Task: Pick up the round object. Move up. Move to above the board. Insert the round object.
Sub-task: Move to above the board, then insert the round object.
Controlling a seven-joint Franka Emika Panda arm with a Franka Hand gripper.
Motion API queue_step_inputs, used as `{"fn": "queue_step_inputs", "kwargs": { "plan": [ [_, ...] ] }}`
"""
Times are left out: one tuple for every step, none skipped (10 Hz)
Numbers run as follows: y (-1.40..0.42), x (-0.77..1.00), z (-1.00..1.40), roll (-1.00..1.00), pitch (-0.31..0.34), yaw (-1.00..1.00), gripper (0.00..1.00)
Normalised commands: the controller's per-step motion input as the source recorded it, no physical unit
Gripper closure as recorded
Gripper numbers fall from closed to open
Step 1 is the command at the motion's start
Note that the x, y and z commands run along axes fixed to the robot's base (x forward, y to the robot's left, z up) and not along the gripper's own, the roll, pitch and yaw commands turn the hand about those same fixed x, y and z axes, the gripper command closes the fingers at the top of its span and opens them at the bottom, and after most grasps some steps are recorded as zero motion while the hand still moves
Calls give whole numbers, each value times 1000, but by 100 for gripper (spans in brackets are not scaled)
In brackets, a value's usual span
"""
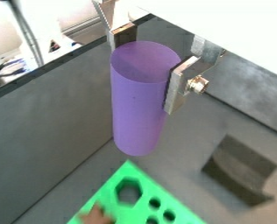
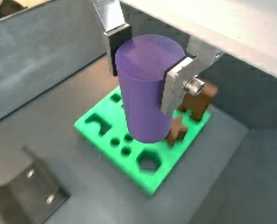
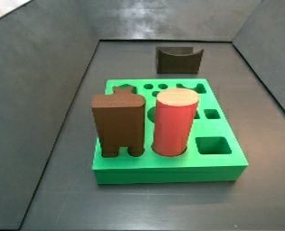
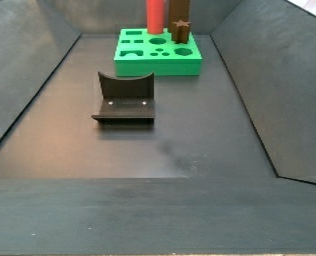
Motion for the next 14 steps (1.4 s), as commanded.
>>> {"fn": "queue_step_inputs", "kwargs": {
  "plan": [
    [-933, 429, 148, 8, 135, 7, 100],
    [-656, 328, 118, 11, 133, 10, 100],
    [-341, 195, 71, 21, 118, 3, 100],
    [-236, 147, 57, 22, 96, 10, 100],
    [-14, 0, -23, -27, -30, 0, 100],
    [-23, 69, -217, 10, -123, 14, 100],
    [-66, 34, -243, 94, -179, 57, 100],
    [-29, 0, -300, 87, -173, 43, 100],
    [-43, 0, -306, 79, -180, 51, 100],
    [-54, 66, -337, 39, -157, 37, 100],
    [-54, 46, -323, 19, -159, 29, 100],
    [-69, 66, -309, 16, -130, 14, 100],
    [-66, 51, -306, 31, -104, 34, 100],
    [-60, 34, -306, 43, -113, 54, 100]
  ]
}}
